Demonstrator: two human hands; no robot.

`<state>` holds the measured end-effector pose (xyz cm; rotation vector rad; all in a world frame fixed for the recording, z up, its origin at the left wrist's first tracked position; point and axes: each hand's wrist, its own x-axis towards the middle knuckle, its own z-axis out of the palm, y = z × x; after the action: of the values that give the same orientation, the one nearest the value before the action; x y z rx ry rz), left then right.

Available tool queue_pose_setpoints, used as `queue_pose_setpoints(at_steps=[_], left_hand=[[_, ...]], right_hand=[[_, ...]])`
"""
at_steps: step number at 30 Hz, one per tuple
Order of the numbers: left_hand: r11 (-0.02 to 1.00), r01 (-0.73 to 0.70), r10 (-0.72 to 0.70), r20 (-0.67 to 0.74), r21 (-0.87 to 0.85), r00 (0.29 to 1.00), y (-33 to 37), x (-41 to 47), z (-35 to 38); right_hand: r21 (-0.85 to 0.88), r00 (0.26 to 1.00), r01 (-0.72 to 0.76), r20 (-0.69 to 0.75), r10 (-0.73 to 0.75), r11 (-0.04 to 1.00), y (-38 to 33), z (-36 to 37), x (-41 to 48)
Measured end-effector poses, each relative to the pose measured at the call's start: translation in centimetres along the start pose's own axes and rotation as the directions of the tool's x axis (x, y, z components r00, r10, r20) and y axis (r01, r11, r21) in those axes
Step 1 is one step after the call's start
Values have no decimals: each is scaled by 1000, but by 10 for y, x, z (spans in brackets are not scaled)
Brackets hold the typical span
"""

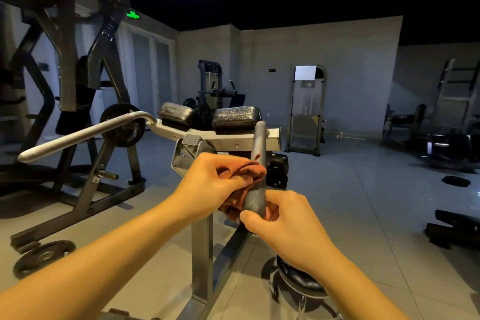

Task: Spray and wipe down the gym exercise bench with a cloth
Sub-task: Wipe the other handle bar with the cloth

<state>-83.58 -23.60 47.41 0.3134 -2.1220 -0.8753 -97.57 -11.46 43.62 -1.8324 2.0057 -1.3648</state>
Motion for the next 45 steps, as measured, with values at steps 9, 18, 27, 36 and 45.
queue_pose_setpoints(at_steps=[9,18,27,36,45], left_hand=[[952,272,-231,-250,143,940,-45,153,17],[991,134,-137,-119,-30,983,-25,39,10],[970,41,30,-283,241,959,-22,64,35],[989,134,-114,-250,66,962,-48,139,34],[976,-145,146,11,162,989,-8,-22,16]], right_hand=[[-36,1000,-17,25,18,999,3,-4,1],[-3,1000,-9,23,9,1000,5,-3,-3],[-50,1000,-10,-2,10,999,-3,2,3],[-13,999,-37,-8,37,999,1,-3,9],[21,1000,-3,17,2,1000,11,-1,-2]])
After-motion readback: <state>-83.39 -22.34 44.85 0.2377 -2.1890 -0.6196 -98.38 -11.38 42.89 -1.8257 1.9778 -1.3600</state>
